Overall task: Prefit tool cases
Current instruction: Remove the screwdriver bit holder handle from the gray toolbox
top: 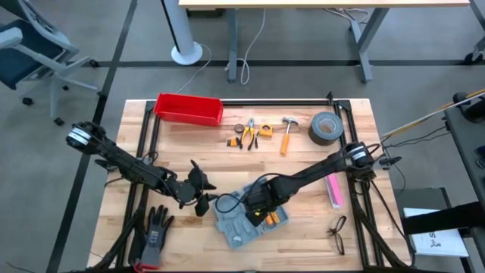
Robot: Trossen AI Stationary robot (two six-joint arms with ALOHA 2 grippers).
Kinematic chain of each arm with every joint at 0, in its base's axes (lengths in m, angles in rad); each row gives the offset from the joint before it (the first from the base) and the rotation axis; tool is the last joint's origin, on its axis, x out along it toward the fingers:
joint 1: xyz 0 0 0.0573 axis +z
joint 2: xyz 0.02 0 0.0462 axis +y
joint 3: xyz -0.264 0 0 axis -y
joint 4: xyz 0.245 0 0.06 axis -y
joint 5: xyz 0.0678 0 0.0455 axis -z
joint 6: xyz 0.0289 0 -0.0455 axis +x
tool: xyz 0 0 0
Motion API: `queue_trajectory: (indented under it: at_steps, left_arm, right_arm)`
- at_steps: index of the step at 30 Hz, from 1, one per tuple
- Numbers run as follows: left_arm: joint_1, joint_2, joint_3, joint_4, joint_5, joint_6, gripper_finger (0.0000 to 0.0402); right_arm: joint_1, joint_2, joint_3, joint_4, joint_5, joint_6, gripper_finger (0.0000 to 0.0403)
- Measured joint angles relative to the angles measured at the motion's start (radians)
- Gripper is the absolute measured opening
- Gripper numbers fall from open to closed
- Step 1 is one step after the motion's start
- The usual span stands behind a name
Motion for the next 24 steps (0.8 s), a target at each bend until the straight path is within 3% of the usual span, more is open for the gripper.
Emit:
queue_trajectory:
  at_steps: [11, 19, 24]
  left_arm:
    - [-0.002, 0.000, 0.000, 0.001, 0.002, 0.000, 0.0191]
    - [-0.002, 0.000, 0.000, 0.000, 0.003, 0.000, 0.0185]
    - [-0.002, 0.000, 0.000, -0.001, 0.010, 0.000, 0.0180]
  right_arm:
    - [-0.011, 0.093, 0.003, 0.006, -0.024, -0.051, 0.0137]
    - [-0.011, 0.083, 0.001, 0.004, -0.009, -0.108, 0.0060]
    - [-0.011, 0.077, 0.039, -0.020, -0.005, -0.154, 0.0057]
